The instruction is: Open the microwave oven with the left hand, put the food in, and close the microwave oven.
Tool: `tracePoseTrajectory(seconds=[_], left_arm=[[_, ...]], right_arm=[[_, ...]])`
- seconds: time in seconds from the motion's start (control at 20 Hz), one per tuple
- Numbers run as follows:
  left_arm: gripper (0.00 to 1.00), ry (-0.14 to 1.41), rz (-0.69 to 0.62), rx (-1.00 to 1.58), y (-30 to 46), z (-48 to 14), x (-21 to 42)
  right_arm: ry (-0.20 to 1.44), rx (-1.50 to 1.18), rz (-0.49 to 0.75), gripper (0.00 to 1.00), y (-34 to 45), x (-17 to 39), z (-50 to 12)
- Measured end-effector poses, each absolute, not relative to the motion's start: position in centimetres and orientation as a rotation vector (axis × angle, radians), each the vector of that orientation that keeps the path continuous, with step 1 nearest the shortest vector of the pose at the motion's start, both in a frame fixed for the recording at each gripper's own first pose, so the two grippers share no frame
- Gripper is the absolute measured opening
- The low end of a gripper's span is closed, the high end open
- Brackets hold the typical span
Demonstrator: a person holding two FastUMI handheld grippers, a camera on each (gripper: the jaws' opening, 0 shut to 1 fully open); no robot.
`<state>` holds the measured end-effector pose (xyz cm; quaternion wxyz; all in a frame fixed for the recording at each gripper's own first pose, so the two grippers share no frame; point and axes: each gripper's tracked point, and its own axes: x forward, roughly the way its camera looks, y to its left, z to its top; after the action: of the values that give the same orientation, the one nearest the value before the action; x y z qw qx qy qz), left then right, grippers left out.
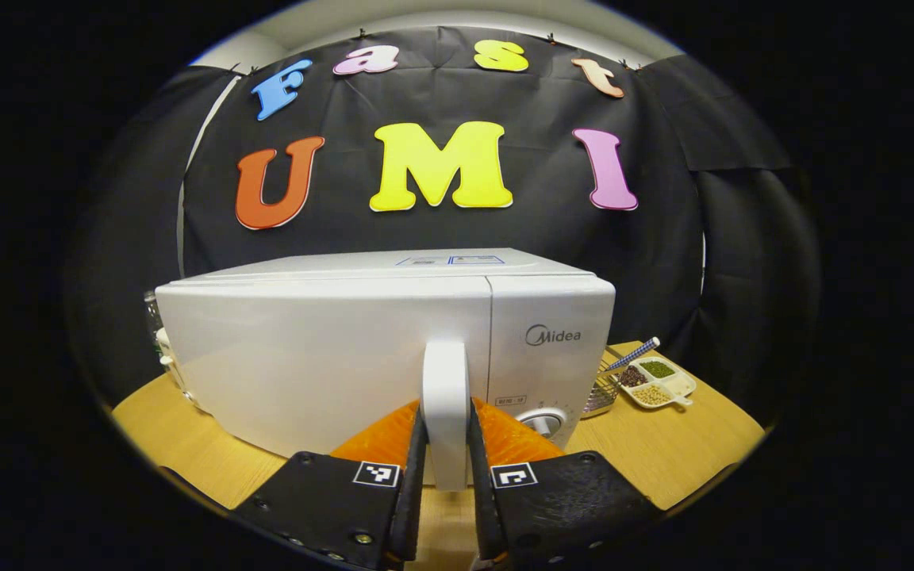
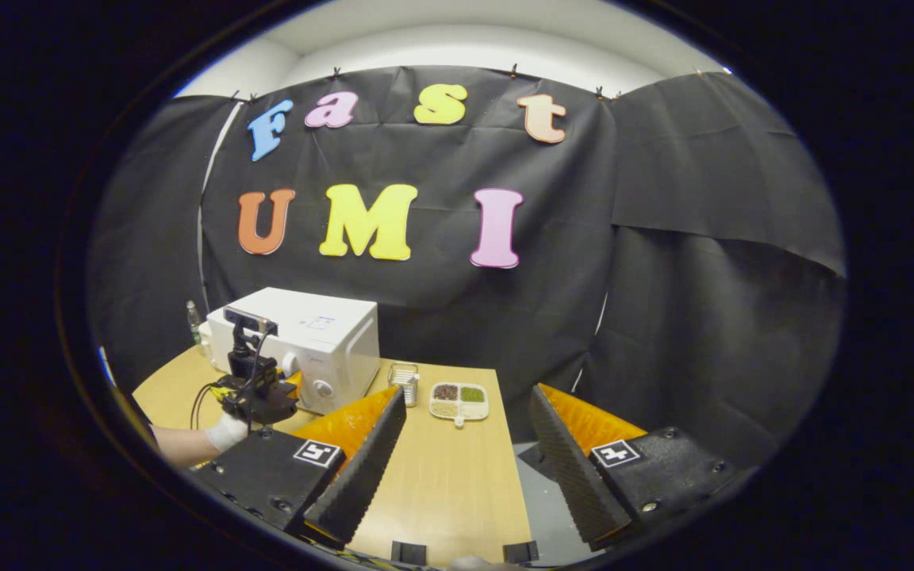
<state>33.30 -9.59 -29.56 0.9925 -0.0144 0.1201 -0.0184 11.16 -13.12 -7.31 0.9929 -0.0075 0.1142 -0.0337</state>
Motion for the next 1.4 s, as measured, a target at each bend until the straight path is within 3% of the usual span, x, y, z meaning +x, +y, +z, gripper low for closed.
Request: tracePoseTrajectory(seconds=[0.05, 0.1, 0.2, 0.25, 0.3, 0.35, 0.4, 0.55, 0.6, 0.75, 1.25, 1.3, 1.35, 1.4], left_arm=[[0.22, 0.243, -0.044, -0.027, -9.5, -29.6, 33.1], [0.20, 0.240, -0.049, -0.019, -9.4, -29.5, 33.2], [0.12, 0.244, -0.051, -0.016, -9.4, -29.4, 33.1], [0.12, 0.247, -0.056, -0.016, -9.3, -29.6, 33.1], [0.12, 0.251, -0.061, -0.010, -9.3, -29.6, 33.0], [0.12, 0.253, -0.069, -0.005, -9.4, -29.5, 33.1], [0.12, 0.255, -0.079, -0.004, -9.4, -29.5, 32.9], [0.12, 0.265, -0.104, 0.006, -9.4, -29.5, 32.8], [0.12, 0.269, -0.112, 0.007, -9.4, -29.4, 32.7], [0.12, 0.285, -0.120, 0.005, -9.4, -29.6, 32.1], [0.12, 0.297, -0.160, 0.025, -4.9, -29.5, 20.5], [0.12, 0.299, -0.157, 0.034, -4.0, -29.6, 19.3], [0.12, 0.300, -0.150, 0.040, -3.0, -29.6, 18.1], [0.12, 0.299, -0.141, 0.045, -2.0, -29.6, 17.0]], right_arm=[[0.232, -0.012, -0.065, 0.93, -13.0, 11.1, -7.4], [0.233, -0.011, -0.063, 1.00, -12.9, 11.1, -7.5], [0.232, -0.009, -0.060, 1.00, -12.7, 11.0, -7.4], [0.231, -0.004, -0.057, 0.92, -12.6, 11.0, -7.6], [0.230, 0.002, -0.053, 0.92, -12.4, 11.0, -7.6], [0.230, 0.005, -0.051, 1.00, -12.2, 11.0, -7.6], [0.228, 0.006, -0.048, 0.92, -12.1, 11.0, -7.6], [0.224, 0.015, -0.042, 0.92, -11.7, 10.7, -7.6], [0.224, 0.018, -0.040, 1.00, -11.5, 10.7, -7.7], [0.221, 0.036, -0.041, 1.00, -11.1, 10.6, -7.6], [0.235, -0.010, 0.007, 1.00, -6.7, 9.4, -9.0], [0.233, -0.012, 0.015, 0.92, -6.0, 9.1, -9.1], [0.232, -0.018, 0.021, 1.00, -5.3, 8.9, -9.0], [0.233, -0.025, 0.026, 1.00, -4.7, 8.6, -9.1]])
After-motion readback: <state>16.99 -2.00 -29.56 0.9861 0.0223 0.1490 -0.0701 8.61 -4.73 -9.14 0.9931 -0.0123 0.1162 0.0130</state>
